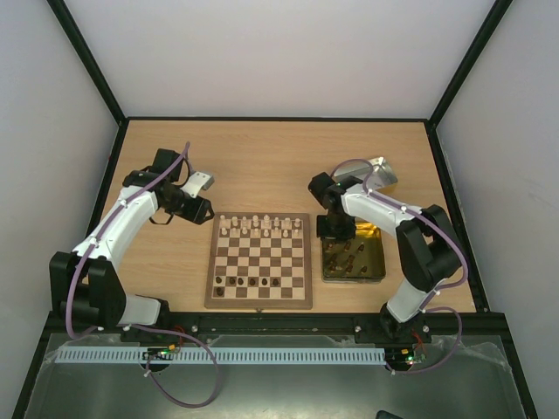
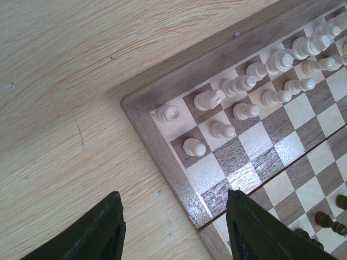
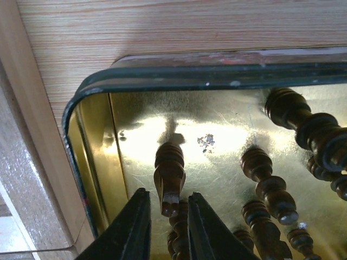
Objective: Set up the chess pieces on the board
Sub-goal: Pick up the chess piece from the storage box.
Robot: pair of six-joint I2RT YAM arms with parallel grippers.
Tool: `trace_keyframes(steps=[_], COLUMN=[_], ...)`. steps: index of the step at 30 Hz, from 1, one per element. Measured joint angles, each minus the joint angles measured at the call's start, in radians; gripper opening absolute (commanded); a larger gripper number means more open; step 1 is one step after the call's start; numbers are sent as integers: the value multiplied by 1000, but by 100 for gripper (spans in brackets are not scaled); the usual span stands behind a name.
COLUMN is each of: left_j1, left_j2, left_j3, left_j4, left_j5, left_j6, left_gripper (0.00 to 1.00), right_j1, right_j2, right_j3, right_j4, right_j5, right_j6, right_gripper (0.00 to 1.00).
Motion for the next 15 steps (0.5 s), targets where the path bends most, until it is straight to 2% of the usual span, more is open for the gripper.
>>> trace_keyframes(steps=[15], left_j1=[0], left_j2=[1], left_j3=[0], left_j4=[1], left_j5=[0], left_j6=[0], left_gripper=[52], right_j1=[-16], right_j2=[26], right_j3=[-8], right_j4=[22], right_j5=[-10], right_j6=[-22], right_gripper=[7])
